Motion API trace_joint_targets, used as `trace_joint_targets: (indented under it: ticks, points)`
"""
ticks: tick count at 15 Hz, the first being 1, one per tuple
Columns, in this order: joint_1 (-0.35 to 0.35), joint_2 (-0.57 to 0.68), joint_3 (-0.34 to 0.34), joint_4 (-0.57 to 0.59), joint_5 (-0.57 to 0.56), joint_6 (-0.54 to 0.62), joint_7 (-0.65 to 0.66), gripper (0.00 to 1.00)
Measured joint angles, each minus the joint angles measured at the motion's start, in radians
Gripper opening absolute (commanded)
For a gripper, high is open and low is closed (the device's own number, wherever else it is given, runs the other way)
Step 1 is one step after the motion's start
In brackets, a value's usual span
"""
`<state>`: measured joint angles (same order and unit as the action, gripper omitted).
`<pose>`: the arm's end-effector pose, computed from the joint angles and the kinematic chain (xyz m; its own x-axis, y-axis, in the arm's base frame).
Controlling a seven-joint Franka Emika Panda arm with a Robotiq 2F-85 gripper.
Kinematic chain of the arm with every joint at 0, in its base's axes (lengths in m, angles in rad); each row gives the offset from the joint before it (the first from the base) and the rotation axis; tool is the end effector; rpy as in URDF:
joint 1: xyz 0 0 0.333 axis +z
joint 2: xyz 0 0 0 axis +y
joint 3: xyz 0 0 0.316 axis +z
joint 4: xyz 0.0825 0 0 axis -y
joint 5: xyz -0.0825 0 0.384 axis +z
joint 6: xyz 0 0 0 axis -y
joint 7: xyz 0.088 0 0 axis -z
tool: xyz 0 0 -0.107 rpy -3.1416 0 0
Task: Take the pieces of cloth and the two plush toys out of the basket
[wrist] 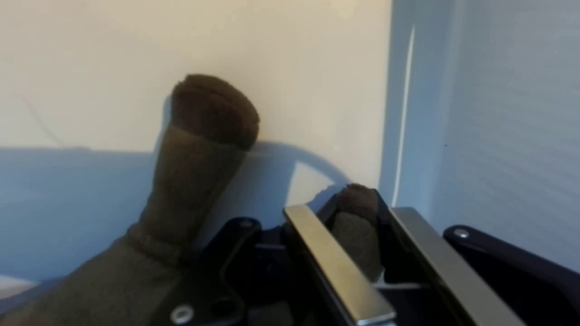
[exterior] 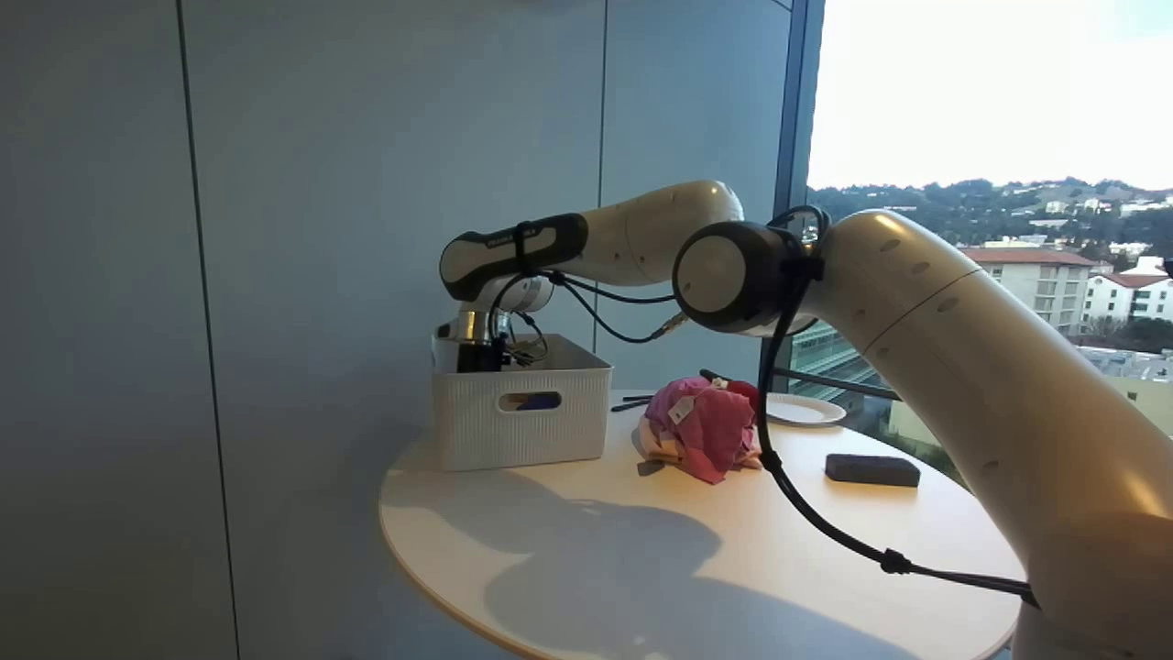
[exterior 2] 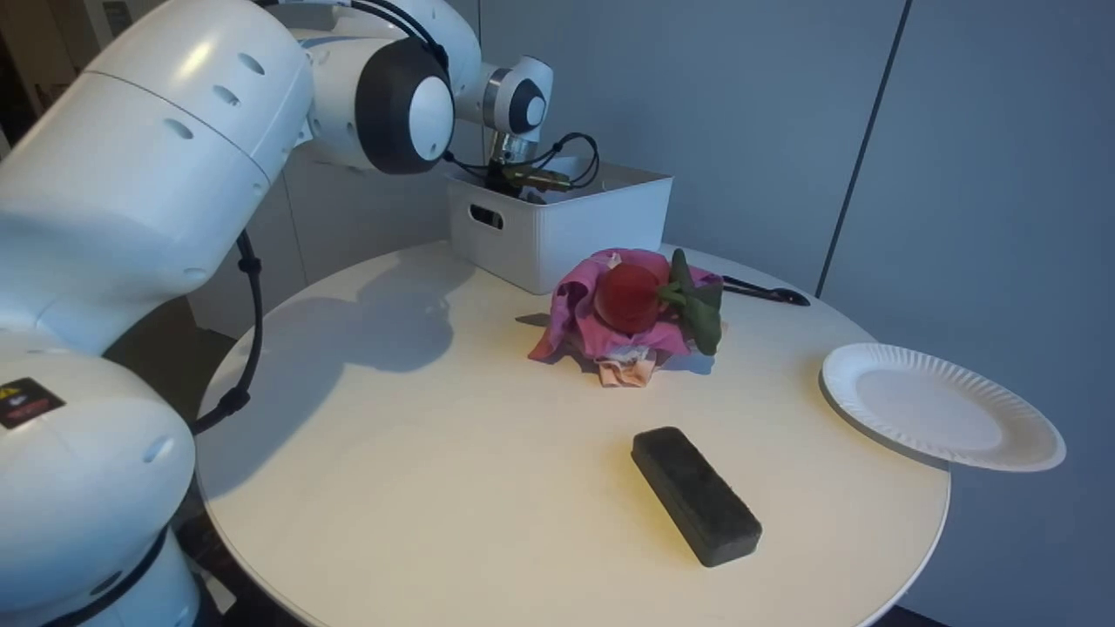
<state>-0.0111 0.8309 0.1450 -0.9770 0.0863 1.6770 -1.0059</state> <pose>0.7515 0.0708 0.3626 0.4734 0.8759 0.0928 0.8695 -0.4480 -0.2079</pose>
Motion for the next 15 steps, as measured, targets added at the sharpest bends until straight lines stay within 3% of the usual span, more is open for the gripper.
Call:
trace_joint_targets:
  ticks: [5,10,15]
  points:
    - [0.026,-0.111,-0.004,-0.089,-0.104,0.168,-0.017,0.04]
    - [0.033,-0.325,-0.030,-0.302,-0.218,0.397,0.049,0.04]
    - [0.034,-0.541,-0.085,-0.531,-0.368,0.595,0.198,0.04]
